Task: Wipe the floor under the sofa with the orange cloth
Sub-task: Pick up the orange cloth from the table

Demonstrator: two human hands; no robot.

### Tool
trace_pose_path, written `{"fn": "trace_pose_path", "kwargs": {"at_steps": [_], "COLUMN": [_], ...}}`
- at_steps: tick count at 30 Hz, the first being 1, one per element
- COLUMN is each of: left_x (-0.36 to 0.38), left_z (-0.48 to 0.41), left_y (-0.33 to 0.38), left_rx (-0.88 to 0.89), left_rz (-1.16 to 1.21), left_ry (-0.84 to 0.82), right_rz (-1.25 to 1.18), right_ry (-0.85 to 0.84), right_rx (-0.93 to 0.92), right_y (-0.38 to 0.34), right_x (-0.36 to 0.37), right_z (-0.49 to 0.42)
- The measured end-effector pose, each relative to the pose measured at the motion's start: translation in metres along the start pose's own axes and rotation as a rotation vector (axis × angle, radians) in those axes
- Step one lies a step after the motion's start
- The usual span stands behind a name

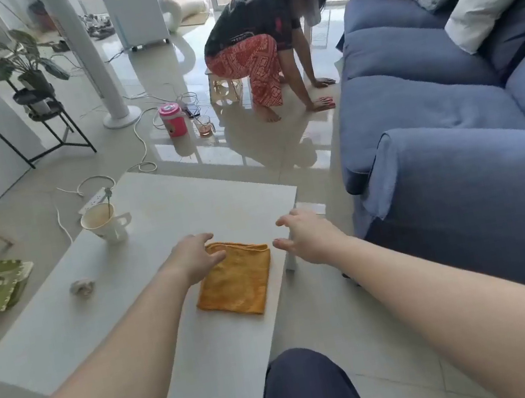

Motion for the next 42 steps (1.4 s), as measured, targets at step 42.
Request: {"fn": "trace_pose_path", "kwargs": {"at_steps": [42], "left_x": [0.084], "left_z": [0.059], "left_y": [0.19], "left_rx": [0.396], "left_rz": [0.032], "left_ry": [0.024], "right_rz": [-0.409], "right_ry": [0.324], "right_rx": [0.212], "right_y": [0.139], "right_x": [-0.01], "right_z": [0.121]}}
Point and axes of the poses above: each hand's wrist, its own z-axis away from the middle knuckle, its own x-axis out of the palm, y = z × x, the point moved 2 cm from there along -z, towards the middle knuckle, and after that the axes turned 7 degrees about z, right-handed, at the moved point
